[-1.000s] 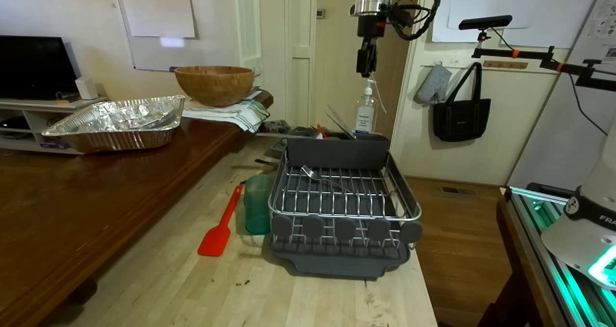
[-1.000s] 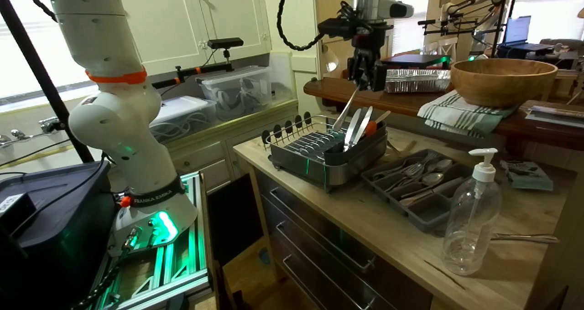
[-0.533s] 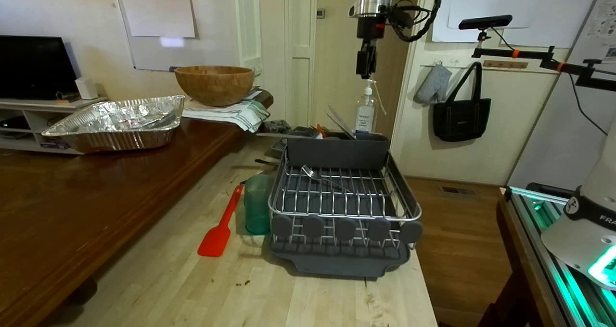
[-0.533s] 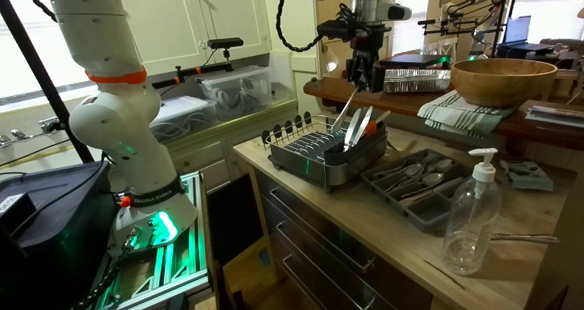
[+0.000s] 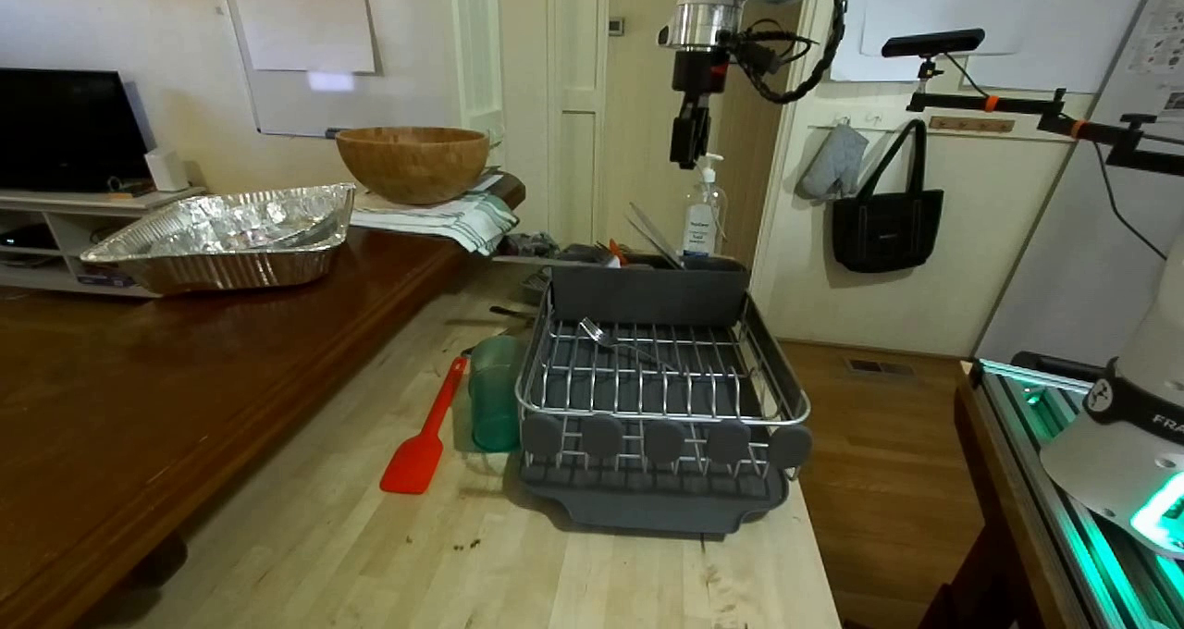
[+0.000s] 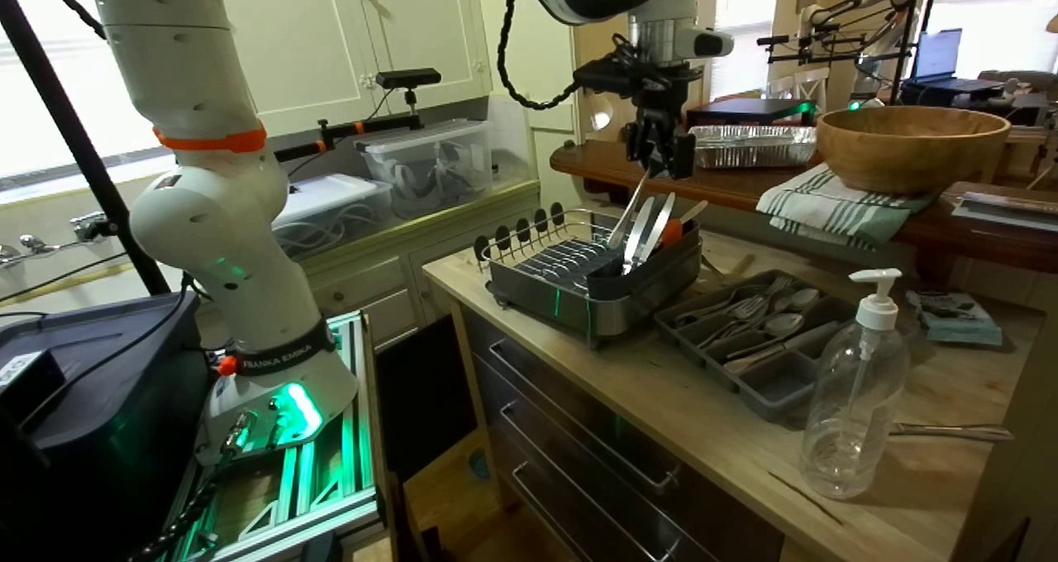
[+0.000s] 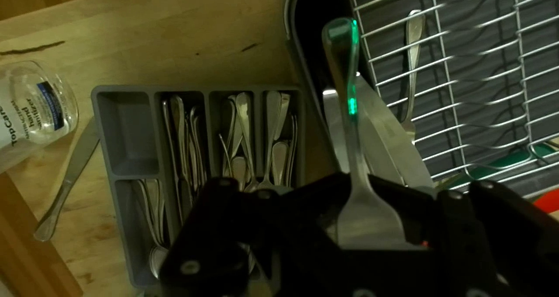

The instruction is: Move the fork to the left rack

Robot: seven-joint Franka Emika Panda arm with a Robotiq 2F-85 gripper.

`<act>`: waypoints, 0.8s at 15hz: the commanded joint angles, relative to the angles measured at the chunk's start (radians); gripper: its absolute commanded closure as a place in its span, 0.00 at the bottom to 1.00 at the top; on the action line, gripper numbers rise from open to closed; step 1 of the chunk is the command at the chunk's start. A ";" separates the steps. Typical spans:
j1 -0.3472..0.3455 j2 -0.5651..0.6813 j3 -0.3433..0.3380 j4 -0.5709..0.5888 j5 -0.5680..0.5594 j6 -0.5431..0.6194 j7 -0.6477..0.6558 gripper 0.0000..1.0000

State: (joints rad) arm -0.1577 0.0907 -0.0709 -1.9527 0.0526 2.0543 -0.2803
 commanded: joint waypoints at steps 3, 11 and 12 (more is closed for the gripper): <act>0.028 0.033 0.000 -0.041 -0.004 0.108 0.009 1.00; 0.038 0.068 0.008 -0.067 -0.018 0.183 -0.012 1.00; 0.039 0.069 0.006 -0.074 -0.030 0.186 -0.012 1.00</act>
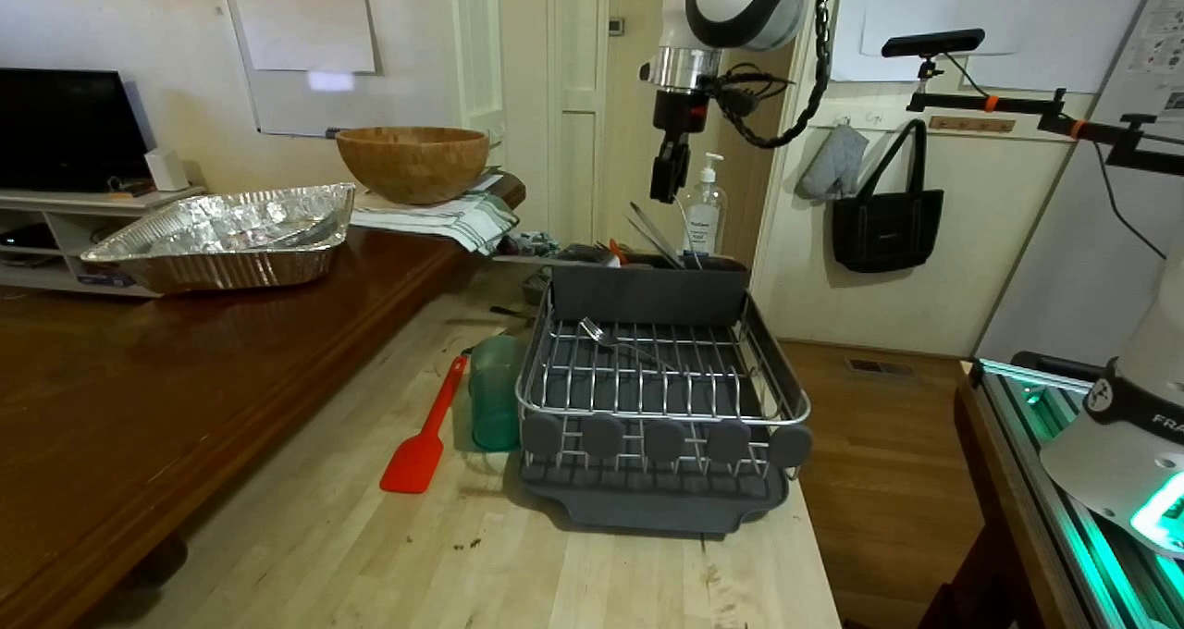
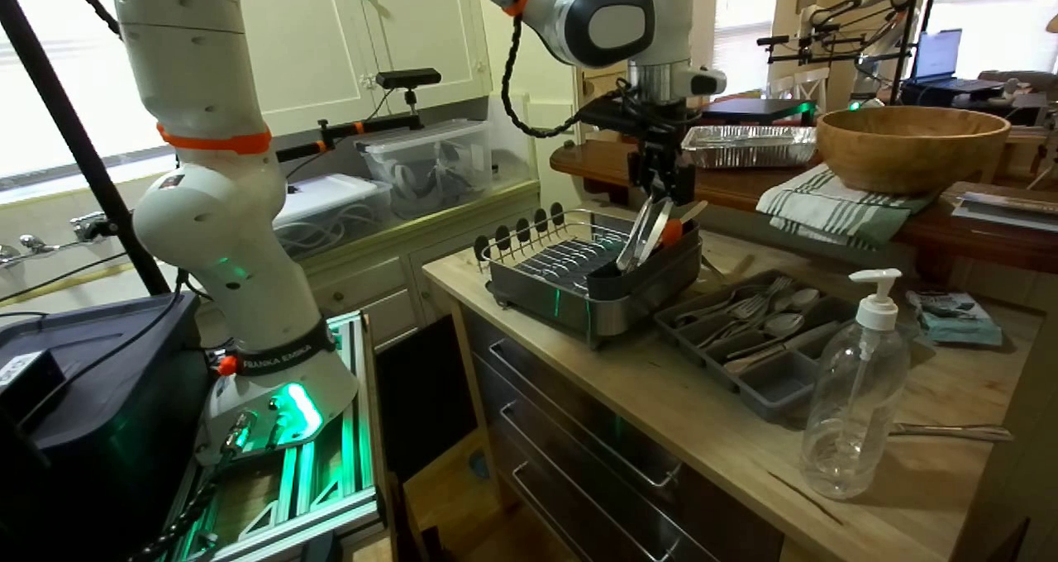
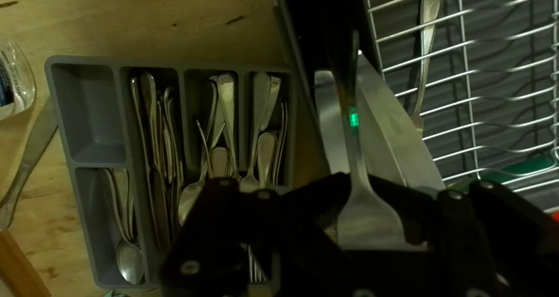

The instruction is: Move the fork to the left rack

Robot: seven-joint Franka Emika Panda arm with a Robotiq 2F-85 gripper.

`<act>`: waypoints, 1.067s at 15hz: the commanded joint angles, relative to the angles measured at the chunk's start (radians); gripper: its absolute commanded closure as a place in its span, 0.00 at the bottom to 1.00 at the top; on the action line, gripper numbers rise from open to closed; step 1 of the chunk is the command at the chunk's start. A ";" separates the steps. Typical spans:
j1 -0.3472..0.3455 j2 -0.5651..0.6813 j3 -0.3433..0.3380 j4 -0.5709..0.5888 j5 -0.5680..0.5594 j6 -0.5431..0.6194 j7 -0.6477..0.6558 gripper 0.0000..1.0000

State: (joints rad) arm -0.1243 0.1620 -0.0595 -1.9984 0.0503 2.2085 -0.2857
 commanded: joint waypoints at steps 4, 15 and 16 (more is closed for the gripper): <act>0.000 -0.013 -0.010 -0.069 -0.071 0.029 -0.049 1.00; 0.020 -0.106 -0.005 -0.155 -0.173 0.056 -0.077 0.38; 0.024 -0.135 -0.007 -0.164 -0.211 0.078 -0.054 0.29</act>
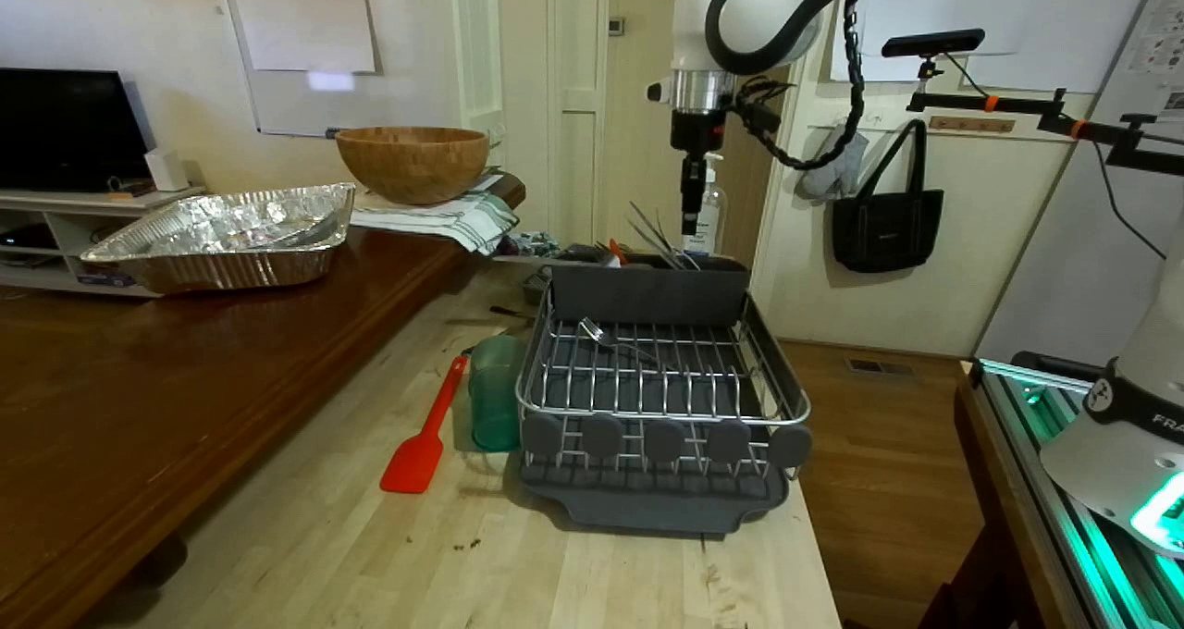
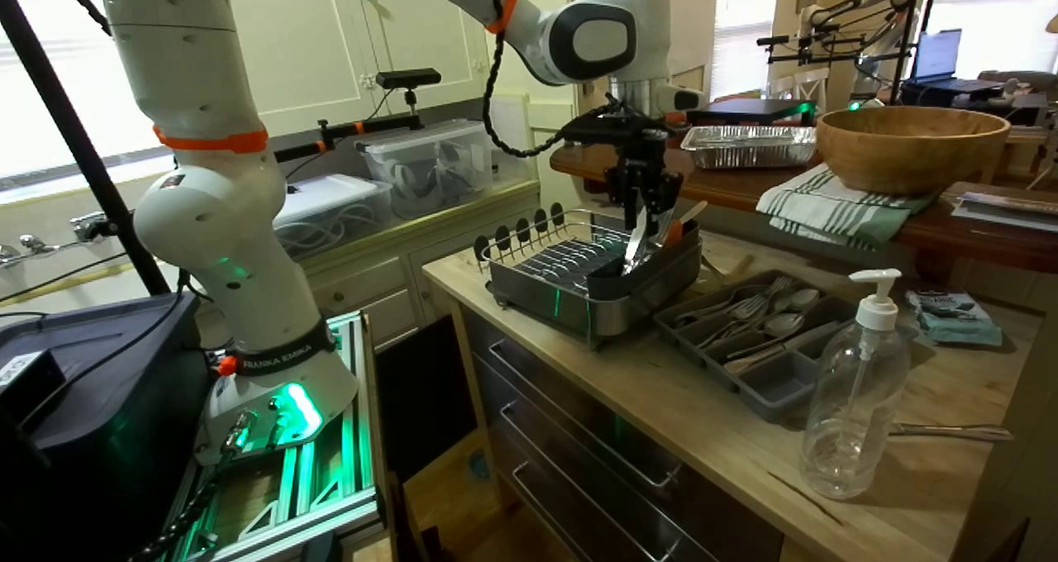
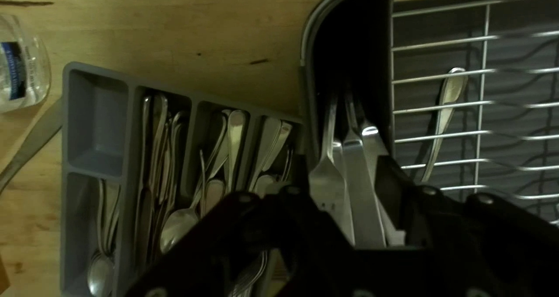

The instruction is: Move the fork to the left rack

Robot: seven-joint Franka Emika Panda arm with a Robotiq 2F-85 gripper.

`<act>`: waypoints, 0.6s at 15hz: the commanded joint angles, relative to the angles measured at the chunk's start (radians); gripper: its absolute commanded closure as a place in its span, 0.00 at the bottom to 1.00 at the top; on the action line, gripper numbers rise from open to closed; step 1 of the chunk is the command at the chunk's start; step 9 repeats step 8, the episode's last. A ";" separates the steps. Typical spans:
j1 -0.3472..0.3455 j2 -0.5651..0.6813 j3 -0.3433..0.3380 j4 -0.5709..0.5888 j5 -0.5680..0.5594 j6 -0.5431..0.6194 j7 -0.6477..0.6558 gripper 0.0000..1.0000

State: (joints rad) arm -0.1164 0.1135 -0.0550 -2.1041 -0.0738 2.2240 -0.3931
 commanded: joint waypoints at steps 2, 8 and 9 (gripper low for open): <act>0.017 -0.136 -0.013 -0.069 -0.144 0.100 0.093 0.16; 0.007 -0.170 -0.022 -0.020 -0.191 0.057 0.257 0.00; 0.007 -0.170 -0.022 -0.020 -0.191 0.057 0.257 0.00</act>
